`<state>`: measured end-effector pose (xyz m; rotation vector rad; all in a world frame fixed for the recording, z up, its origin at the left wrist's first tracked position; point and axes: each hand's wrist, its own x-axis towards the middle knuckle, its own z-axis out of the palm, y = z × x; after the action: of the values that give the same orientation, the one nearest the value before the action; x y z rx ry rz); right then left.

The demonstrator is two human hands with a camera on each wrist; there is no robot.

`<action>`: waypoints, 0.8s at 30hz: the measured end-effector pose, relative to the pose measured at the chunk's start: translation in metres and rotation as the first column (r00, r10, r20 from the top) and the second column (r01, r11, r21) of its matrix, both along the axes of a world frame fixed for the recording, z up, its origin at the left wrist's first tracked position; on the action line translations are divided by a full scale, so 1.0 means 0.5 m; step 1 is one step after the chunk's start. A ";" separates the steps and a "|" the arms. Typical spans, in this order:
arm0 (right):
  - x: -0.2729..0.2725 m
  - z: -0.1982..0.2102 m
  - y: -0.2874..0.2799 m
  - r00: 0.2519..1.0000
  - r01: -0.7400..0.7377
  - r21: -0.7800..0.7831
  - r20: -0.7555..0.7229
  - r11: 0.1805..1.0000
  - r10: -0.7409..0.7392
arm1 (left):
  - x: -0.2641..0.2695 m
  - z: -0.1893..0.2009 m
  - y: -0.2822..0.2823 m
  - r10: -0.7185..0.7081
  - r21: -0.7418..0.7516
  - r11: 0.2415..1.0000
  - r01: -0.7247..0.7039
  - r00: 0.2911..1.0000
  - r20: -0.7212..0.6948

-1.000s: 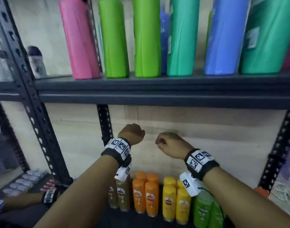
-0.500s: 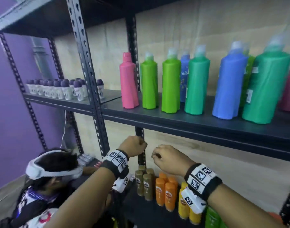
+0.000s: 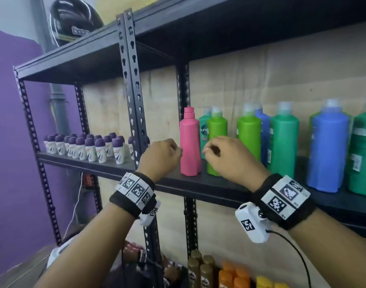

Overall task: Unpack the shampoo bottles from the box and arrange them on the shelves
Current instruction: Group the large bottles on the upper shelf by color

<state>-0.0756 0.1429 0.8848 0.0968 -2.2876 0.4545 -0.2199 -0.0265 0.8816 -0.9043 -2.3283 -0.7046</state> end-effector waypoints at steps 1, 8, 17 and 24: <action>-0.009 0.015 0.004 0.998 0.035 -0.008 -0.049 0.999 -0.036 | -0.013 0.016 0.006 -0.013 0.055 0.998 0.015 1.000 -0.027; -0.080 0.063 0.020 0.970 0.200 -0.208 -0.094 0.957 -0.223 | -0.079 0.053 0.086 -0.215 0.265 0.942 0.205 0.976 0.010; -0.184 0.029 0.042 0.953 0.293 -0.559 0.104 0.776 -0.285 | -0.126 0.025 0.141 -0.429 0.252 0.885 0.392 0.897 0.109; -0.194 0.012 0.044 0.950 0.267 -0.514 0.001 0.815 -0.311 | -0.154 -0.008 0.148 -0.606 0.515 0.710 0.480 0.789 0.102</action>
<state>-0.1725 0.1650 0.8906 -0.4863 -1.9796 0.8574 -0.2969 0.0476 0.8778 -1.3452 -1.9258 -1.6511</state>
